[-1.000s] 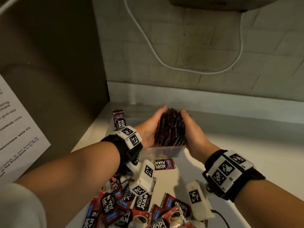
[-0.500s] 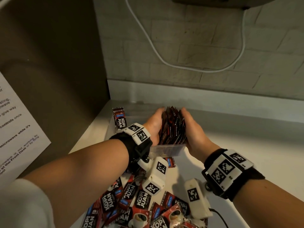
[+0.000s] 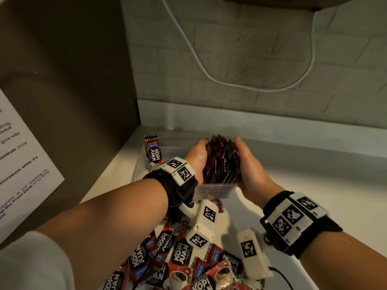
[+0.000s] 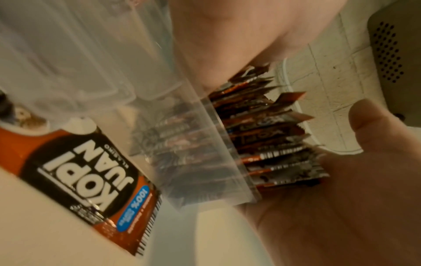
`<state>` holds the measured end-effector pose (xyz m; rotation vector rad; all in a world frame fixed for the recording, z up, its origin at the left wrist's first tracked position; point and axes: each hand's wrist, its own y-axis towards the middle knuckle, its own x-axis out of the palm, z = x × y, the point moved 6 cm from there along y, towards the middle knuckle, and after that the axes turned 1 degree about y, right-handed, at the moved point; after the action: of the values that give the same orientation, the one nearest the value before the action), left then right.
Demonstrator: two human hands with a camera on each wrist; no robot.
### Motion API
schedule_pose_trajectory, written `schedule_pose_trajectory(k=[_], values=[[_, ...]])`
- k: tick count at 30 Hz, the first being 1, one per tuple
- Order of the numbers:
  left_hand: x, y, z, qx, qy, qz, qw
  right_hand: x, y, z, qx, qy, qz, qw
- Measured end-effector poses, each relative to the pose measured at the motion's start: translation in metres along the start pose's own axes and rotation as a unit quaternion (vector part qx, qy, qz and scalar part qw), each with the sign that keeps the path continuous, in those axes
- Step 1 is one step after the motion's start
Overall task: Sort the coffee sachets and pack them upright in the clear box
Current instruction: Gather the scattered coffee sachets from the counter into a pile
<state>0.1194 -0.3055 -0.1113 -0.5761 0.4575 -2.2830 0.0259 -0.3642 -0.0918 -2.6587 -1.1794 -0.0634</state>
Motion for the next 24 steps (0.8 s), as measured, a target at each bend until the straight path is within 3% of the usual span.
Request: schedule_pose_trajectory(k=[3, 13, 18, 24], values=[[-0.006, -0.001, 0.001, -0.002, 0.007, 0.014, 1.0, 0.0, -0.001, -0.001, -0.001, 0.001, -0.001, 1.0], [0.005, -0.019, 0.001, -0.036, 0.012, -0.055, 0.998, 0.002, -0.005, -0.002, 0.006, -0.007, -0.007, 1.0], [-0.004, -0.031, 0.01, -0.015, 0.001, 0.004, 1.0, -0.002, -0.005, 0.0, 0.018, -0.003, -0.003, 1.0], [0.0, -0.05, 0.016, -0.01, 0.054, -0.008, 0.998, -0.001, -0.006, 0.0, 0.025, -0.011, 0.001, 1.0]])
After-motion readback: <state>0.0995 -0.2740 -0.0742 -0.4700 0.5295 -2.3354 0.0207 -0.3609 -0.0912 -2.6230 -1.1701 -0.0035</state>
